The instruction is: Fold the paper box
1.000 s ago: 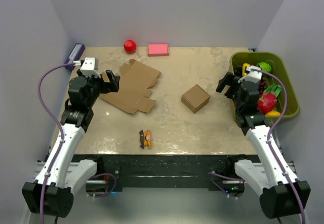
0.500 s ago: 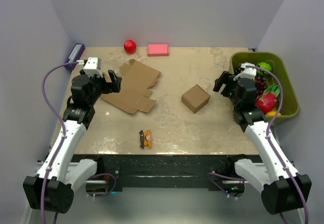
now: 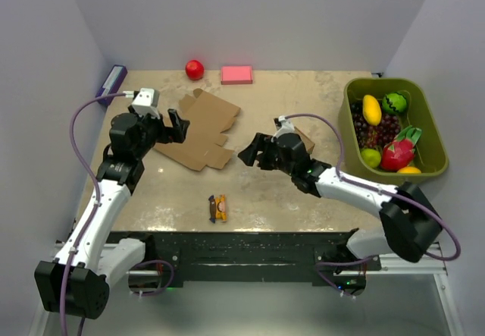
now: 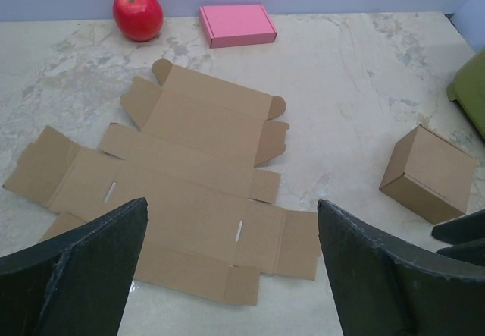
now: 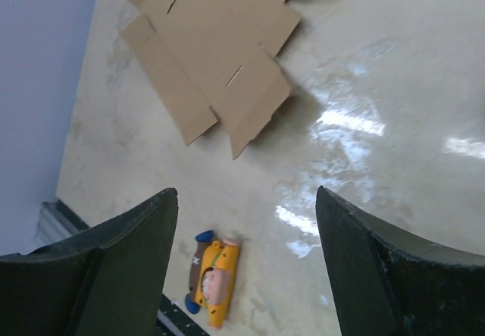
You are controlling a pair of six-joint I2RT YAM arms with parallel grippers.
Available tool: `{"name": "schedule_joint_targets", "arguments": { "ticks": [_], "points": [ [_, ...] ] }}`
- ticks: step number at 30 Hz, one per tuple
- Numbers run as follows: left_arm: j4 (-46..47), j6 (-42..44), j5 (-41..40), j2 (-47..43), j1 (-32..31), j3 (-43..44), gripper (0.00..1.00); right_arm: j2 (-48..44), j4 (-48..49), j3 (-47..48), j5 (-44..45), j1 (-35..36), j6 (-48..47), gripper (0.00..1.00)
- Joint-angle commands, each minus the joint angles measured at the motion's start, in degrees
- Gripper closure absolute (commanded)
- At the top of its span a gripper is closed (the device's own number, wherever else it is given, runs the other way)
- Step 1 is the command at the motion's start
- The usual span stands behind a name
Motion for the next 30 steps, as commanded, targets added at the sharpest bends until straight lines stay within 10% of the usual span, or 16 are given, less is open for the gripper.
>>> {"name": "schedule_joint_targets", "arguments": {
  "ticks": [1,30],
  "points": [
    [2.1,1.3,1.2,-0.9,-0.7,-0.3,0.03,5.7,16.5,-2.7,-2.0,0.9,13.6,0.24],
    [2.4,2.7,3.6,-1.7,-1.2,-1.3,0.00,36.2,28.1,10.4,0.9,6.2,20.4,0.38]
  ]
}}
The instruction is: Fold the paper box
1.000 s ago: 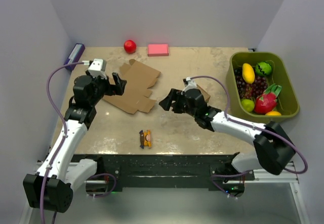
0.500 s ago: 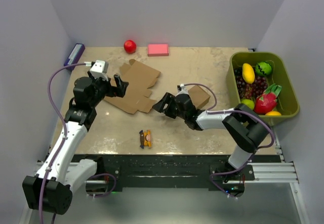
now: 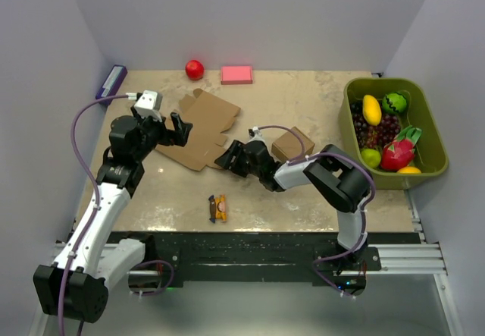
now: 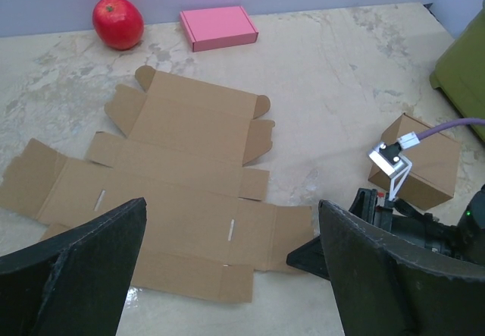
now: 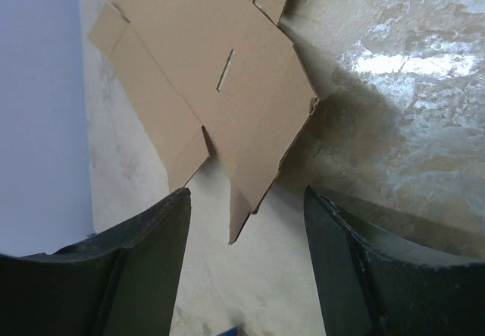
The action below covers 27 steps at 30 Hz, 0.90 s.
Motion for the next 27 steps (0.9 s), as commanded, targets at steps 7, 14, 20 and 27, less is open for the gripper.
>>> {"name": "schedule_joint_targets", "arguments": {
  "ticks": [7,14,20,27],
  "points": [
    [2.6,1.2,3.2,0.1,-0.3,-0.6,0.00,1.8,3.3,3.6,3.6,0.5,-1.2,0.60],
    [3.2,2.2,6.5,0.8,-1.2,-0.7,0.01,-0.9,1.8,6.0,3.5,0.4,-11.7,0.99],
    [5.5,3.0,9.3,1.1,-1.3,0.4,0.01,-5.2,-7.5,14.2,2.0,0.1,-26.1,1.00],
    [8.0,0.9,18.0,1.2,-1.3,10.1,0.00,-14.9,-21.3,21.5,-0.2,-2.6,-35.8,1.00]
  ]
}}
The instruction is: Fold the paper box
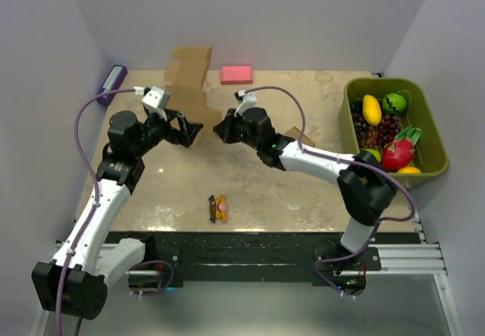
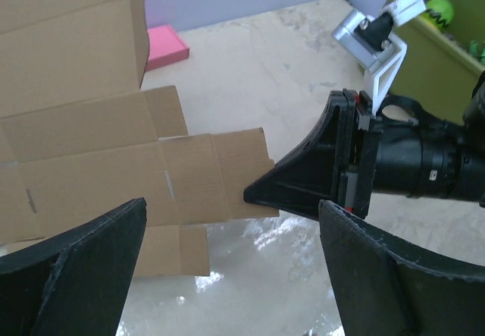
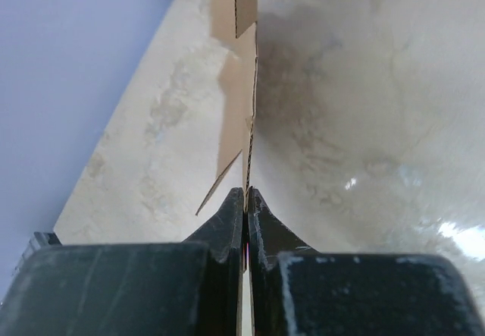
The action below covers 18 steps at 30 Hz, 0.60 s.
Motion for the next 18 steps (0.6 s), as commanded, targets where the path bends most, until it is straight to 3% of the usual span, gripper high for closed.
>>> {"name": "schedule_joint_targets", "arguments": {
  "ticks": [1,9,15,18],
  "points": [
    [5.8,-1.4,8.5,0.9,-0.2,10.5,0.00,-9.6,-10.5,6.2,-2.6,-2.8,-10.3,1.00],
    [8.2,-5.5,24.5,9.5,-0.4,25.1,0.00,-20.7,-27.5,13.7,-4.3,-3.9,-22.6,1.00],
    [-1.4,1.5,20.0,12.3,-5.3,29.7,0.02,-25.3,-42.4,16.6,-4.1,-3.9,-28.2,1.00],
    [-3.6,6.3,24.2,13.0,-7.7,29.7,0.02,-27.3,-48.0,15.7,-4.4,-3.9,-29.5,1.00]
  ]
}}
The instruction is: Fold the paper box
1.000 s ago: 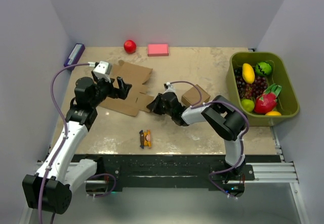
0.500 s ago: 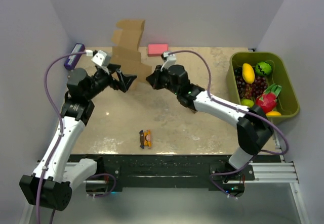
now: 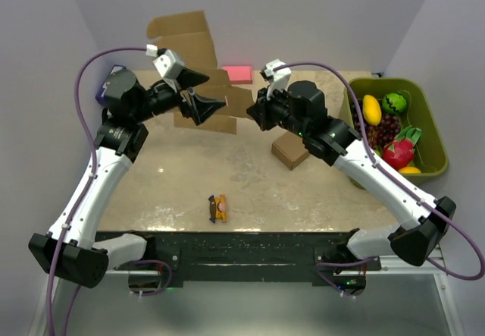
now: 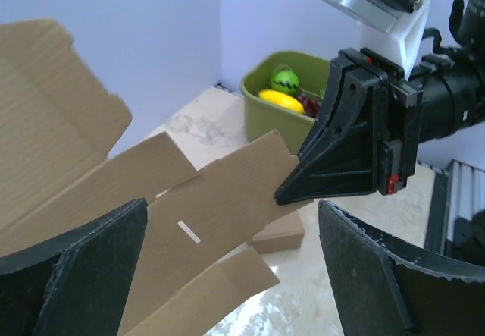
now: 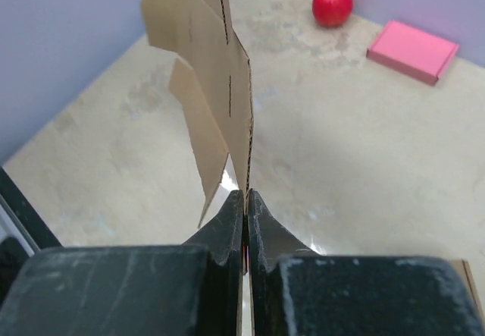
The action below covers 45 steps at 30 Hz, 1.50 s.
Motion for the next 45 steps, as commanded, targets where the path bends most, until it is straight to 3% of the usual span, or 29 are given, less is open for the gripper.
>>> {"name": "schedule_joint_targets", "arguments": {
  "ticks": [1,9,19,40,45],
  "points": [
    [-4.9,7.4,6.5,0.1,-3.2,2.3,0.00,-2.7,-13.5,0.5,-2.3,0.2,-5.2,1.00],
    [-10.6,14.9,15.2,3.7,-7.4,-2.3,0.00,-3.0,-20.9,-1.7,-13.8,0.5,-10.0,1.00],
    [-17.4,19.5,18.2,6.8,-7.7,-2.5,0.00,-0.2,-26.6,1.4,-24.6,1.5,-14.8,1.00],
    [-22.0,20.8,24.8,12.1,-7.7,-1.9,0.04,-0.5,-24.4,3.2,-26.3,2.1,-17.9,1.00],
    [-21.2,20.1,27.0,13.2,-8.2,-2.2,0.13,-0.5,-25.5,3.5,-27.5,2.0,-18.7,1.00]
  ]
}}
